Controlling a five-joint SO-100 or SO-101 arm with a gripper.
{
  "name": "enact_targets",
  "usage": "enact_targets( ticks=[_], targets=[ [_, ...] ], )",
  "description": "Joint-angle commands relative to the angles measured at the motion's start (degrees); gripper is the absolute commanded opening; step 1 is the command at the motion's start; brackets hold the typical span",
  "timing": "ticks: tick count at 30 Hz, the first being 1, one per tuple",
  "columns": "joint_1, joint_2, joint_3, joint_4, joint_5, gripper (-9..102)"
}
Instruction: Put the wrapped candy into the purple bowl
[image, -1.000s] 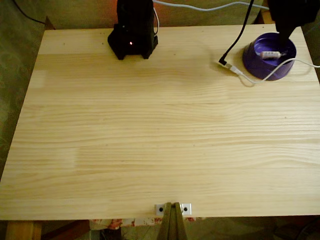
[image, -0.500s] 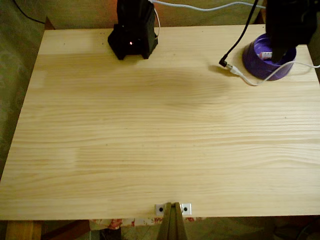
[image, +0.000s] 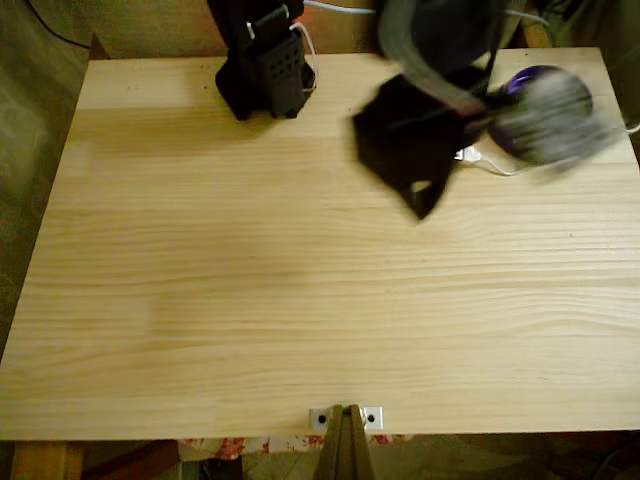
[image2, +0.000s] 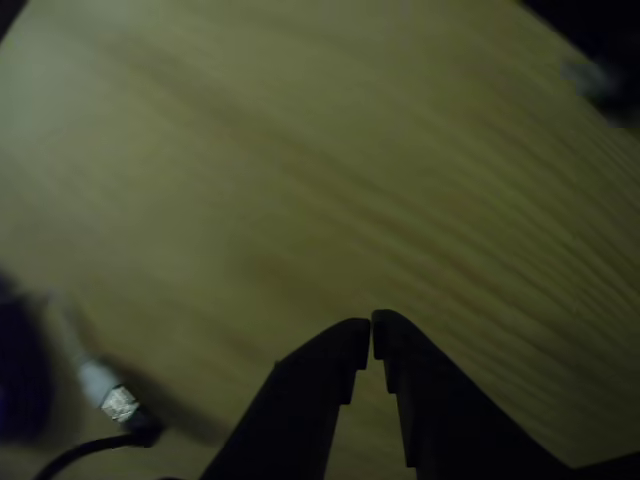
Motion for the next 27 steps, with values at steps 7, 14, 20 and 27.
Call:
enact_targets(
  ticks=[7,14,20,27],
  targets=[
    [27.8,28.9,26.6,-9.8,1.0,-3],
    [36.7,43.4,45.3,-13.4,2.2,-2],
    [39.9,35.6,48.2,-17.8,7.3,-2],
    [34.5,41.5,52.7,-20.0,9.8,-2]
  ],
)
